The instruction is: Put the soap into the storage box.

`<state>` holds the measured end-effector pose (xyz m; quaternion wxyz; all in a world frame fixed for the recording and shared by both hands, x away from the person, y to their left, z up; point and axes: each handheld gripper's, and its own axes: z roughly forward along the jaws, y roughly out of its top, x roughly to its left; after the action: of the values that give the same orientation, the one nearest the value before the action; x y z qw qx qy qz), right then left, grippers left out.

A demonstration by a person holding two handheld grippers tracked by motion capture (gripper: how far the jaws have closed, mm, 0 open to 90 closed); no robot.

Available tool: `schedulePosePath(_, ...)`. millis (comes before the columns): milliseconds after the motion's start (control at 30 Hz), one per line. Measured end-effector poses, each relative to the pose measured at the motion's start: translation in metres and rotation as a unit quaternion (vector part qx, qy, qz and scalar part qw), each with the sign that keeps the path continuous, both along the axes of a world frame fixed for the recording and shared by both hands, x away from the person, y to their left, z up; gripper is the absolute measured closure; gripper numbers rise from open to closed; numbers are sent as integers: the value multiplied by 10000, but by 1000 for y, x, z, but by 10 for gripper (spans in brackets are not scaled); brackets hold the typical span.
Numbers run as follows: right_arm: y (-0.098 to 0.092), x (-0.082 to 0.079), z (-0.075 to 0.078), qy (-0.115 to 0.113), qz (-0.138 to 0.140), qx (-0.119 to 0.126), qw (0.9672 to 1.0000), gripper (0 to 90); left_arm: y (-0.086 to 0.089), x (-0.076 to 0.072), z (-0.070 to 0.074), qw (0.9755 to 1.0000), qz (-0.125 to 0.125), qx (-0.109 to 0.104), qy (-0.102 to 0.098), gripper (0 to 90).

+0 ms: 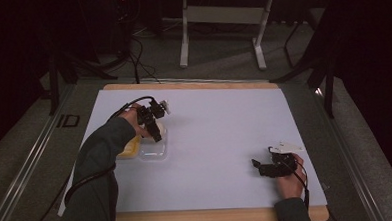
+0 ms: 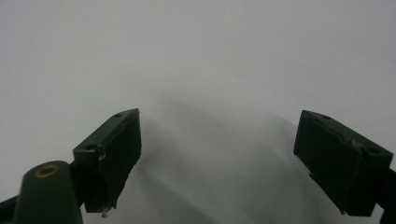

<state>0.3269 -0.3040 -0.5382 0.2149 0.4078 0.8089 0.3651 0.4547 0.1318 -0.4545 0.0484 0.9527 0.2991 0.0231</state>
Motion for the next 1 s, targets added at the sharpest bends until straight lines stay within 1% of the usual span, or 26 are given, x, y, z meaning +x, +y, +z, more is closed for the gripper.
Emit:
schedulePosePath(100, 0, 0, 0, -6, 0, -6, 10000, 147, 2, 1, 1, 10000, 96, -12, 2, 256)
schedulePosePath(267, 0, 0, 0, -10, 1, -6, 10000, 146, 6, 2, 1, 9995, 296, 53, -1, 256)
schedulePosePath(367, 0, 0, 0, -7, 0, -4, 10000, 147, 10, 4, 1, 9990, 445, 33, -15, 256)
schedulePosePath(433, 0, 0, 0, -5, 1, -3, 10000, 147, 12, 4, 2, 9987, 511, 66, -31, 256)
schedulePosePath(467, 0, 0, 0, -6, 0, -3, 10000, 146, 13, 4, 2, 9983, 582, 39, -18, 256)
schedulePosePath(500, 0, 0, 0, -5, 0, -1, 10000, 147, 15, 4, 2, 9981, 608, 47, -43, 256)
schedulePosePath(567, 0, 0, 0, -6, 0, -5, 10000, 146, 17, 4, 2, 9979, 636, 92, -27, 256)
schedulePosePath(633, 0, 0, 0, -9, 2, -8, 10000, 146, 18, 4, 2, 9974, 716, 103, -50, 256)
schedulePosePath(667, 0, 0, 0, -8, 2, -7, 10000, 147, 20, 4, 2, 9974, 715, 103, -31, 256)
schedulePosePath(767, 0, 0, 0, -10, 0, -6, 10000, 147, 24, 4, 3, 9962, 872, 69, -51, 256)
schedulePosePath(933, 0, 0, 0, -13, 0, -3, 10000, 147, 33, 3, 5, 9946, 1034, 61, -64, 256)
schedulePosePath(1000, 0, 0, 0, -12, -5, -1, 10000, 147, 35, 3, 5, 9940, 1085, 99, -63, 256)
